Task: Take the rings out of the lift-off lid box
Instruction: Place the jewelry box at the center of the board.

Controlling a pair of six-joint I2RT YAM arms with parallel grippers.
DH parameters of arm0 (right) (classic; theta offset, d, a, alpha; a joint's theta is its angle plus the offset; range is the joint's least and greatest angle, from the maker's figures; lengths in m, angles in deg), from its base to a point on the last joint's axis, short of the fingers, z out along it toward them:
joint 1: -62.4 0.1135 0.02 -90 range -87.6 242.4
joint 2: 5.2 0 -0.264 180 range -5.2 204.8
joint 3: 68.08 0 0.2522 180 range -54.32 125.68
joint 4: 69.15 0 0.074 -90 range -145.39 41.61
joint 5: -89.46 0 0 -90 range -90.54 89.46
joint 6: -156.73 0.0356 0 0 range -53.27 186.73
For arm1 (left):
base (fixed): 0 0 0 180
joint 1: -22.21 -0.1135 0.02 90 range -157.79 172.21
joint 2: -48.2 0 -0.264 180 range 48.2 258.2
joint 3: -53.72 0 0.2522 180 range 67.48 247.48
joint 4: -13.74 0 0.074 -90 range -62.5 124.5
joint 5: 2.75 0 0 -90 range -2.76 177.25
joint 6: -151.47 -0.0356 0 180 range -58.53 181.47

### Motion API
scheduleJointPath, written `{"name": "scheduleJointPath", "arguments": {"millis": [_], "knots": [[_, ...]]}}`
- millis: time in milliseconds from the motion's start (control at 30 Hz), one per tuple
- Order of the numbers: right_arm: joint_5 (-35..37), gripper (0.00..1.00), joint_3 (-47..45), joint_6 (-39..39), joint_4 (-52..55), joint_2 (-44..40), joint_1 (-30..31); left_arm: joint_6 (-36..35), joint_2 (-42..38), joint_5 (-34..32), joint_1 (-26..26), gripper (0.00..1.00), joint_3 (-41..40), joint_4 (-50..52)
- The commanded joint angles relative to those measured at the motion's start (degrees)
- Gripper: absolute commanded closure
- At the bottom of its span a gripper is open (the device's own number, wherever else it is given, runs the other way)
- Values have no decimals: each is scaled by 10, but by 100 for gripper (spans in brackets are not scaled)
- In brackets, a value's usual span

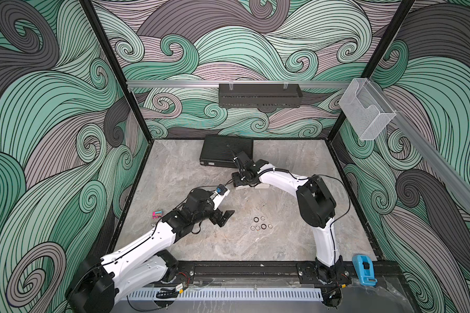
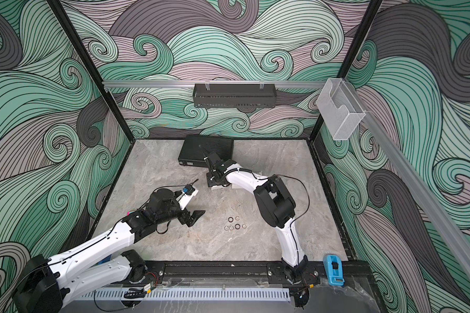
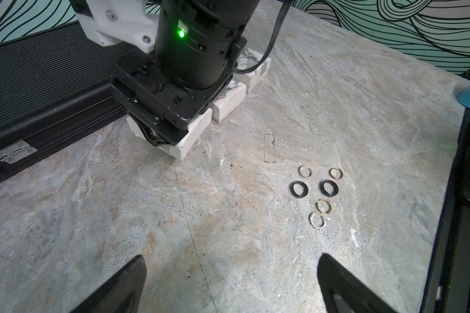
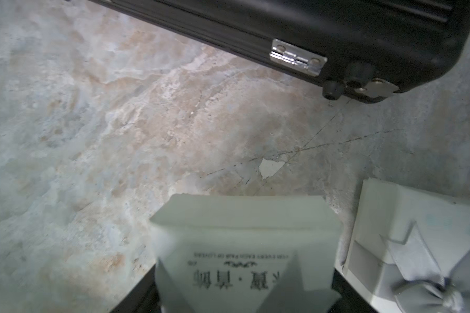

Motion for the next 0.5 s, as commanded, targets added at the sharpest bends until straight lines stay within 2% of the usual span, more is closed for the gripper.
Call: {"name": "scheduleJointPath", "arguments": {"millis": [0, 300, 467], "knots": [[37, 31, 16, 40, 6, 9, -1, 4, -9, -7, -2, 1, -4, -4], [59, 30, 6, 54, -9, 32, 0, 7, -11, -8, -2, 1, -13, -13], [57, 25, 4, 52, -10, 31, 0, 7, -18, -11, -2, 1, -14, -10]]}}
